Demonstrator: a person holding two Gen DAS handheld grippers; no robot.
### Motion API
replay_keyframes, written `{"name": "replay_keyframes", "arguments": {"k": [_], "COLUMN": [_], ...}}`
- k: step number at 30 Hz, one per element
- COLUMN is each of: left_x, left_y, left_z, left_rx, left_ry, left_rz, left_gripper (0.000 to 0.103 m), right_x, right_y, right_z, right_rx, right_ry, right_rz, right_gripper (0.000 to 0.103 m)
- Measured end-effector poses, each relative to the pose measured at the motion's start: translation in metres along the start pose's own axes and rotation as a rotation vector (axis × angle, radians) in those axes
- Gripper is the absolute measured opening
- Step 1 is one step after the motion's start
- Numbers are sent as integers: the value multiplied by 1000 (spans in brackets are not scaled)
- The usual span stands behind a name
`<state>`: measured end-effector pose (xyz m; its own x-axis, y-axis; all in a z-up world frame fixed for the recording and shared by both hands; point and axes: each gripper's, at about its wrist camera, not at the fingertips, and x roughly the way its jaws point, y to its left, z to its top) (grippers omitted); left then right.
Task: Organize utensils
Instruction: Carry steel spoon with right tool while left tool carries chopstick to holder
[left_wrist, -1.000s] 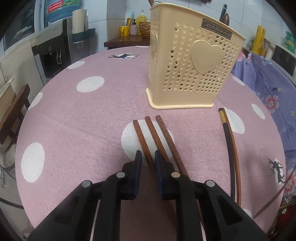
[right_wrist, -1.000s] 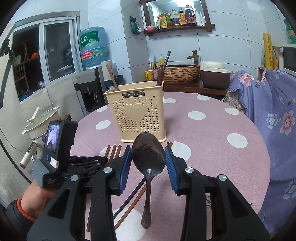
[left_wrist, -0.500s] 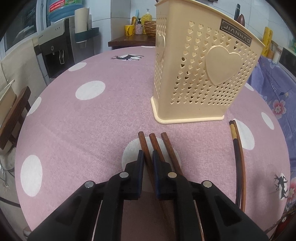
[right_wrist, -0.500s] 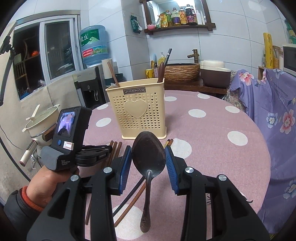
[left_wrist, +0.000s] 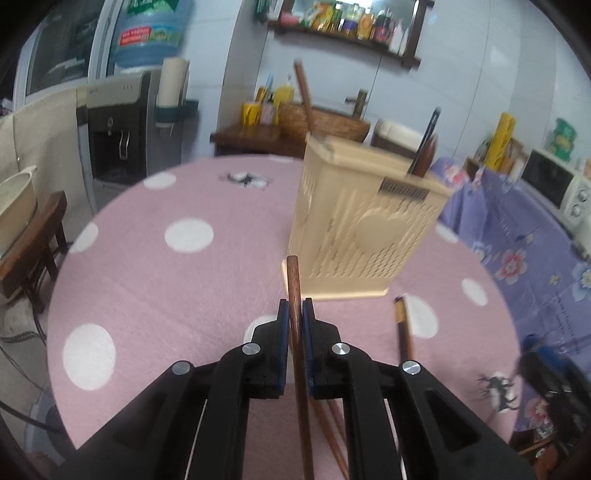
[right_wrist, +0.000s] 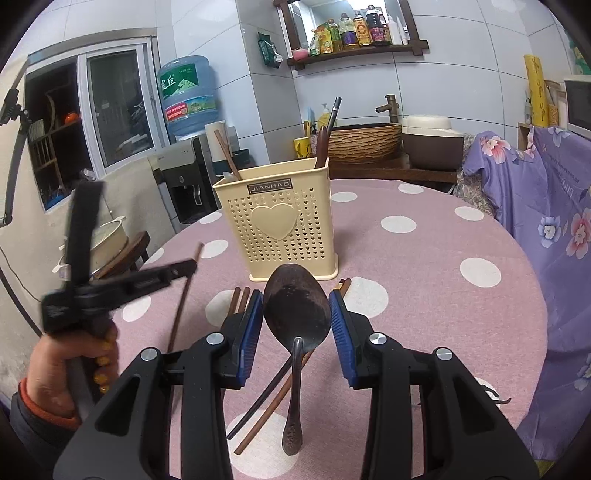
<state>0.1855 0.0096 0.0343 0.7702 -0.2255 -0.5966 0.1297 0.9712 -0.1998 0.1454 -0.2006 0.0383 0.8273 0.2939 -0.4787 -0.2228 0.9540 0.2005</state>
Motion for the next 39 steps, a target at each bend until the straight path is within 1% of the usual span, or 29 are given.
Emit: {"name": "replay_keyframes", "arguments": {"k": [2,4,6,11,20,31,35,39], "left_x": [-23,-40,-56,-73,-83,-86,-87,-88], "left_y": [-1,-1,-3,1,1,-4,-11,-22], "left_z": [6,13,16,21,22,34,47,72], "left_rx": [0,3,17,27,42,67,87,108], "left_ry": [-56,-101,-142,-195,-226,-248,-264,-290], "left_rz": [-25,-48,-65,-81,-117,-157,-169,-184], "left_gripper": [8,8,8,8,8,8,8,8], "right_x": [0,0,-1,-2,-5,0,2,6], "right_y": [-3,-6,-6,-1,9,11,10,12], "right_z": [3,7,8,11,15,30,42,69], "right_rx": [10,26,34,26,8,-5,-2,-18], "right_ry": [5,15,18,6,-13,-37,-59,-114], "right_rz": [20,48,59,52,49,77,91,86], "right_gripper": [37,37,37,37,37,37,37,37]}}
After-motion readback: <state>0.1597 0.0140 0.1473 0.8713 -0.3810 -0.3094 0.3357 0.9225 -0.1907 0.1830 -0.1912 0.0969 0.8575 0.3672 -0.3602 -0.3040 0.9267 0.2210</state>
